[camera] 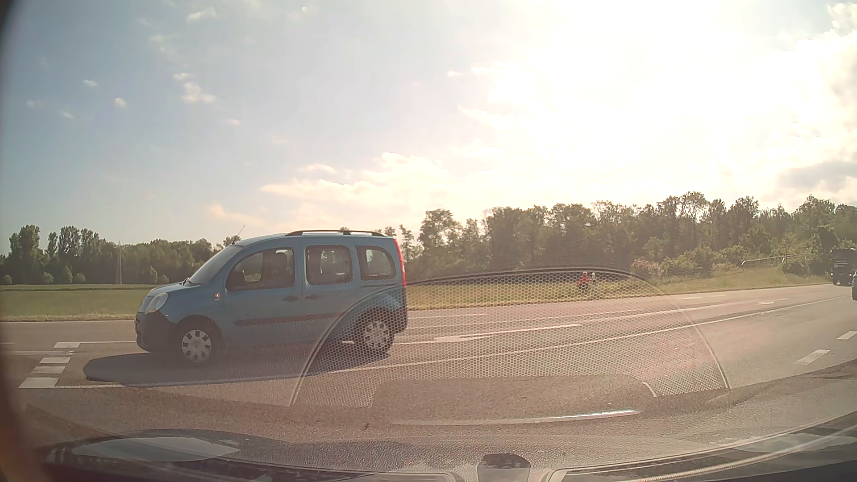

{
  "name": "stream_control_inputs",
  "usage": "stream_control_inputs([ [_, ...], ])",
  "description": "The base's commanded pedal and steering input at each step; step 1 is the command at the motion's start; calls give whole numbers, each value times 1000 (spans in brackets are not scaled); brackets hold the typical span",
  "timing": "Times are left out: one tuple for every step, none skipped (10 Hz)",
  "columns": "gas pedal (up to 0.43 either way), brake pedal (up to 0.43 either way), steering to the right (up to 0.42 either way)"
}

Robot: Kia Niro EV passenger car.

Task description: Follow the waypoints while adhering to traffic rules and regulations

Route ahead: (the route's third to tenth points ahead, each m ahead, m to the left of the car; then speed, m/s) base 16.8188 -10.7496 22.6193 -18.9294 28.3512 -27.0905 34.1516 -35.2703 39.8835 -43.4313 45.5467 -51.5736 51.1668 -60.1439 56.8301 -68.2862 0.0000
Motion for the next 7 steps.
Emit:
stream_control_inputs([
  [0,189,279],
  [0,189,279],
  [0,189,279],
  [0,189,279],
  [0,189,279],
  [0,189,279],
  [0,189,279],
])
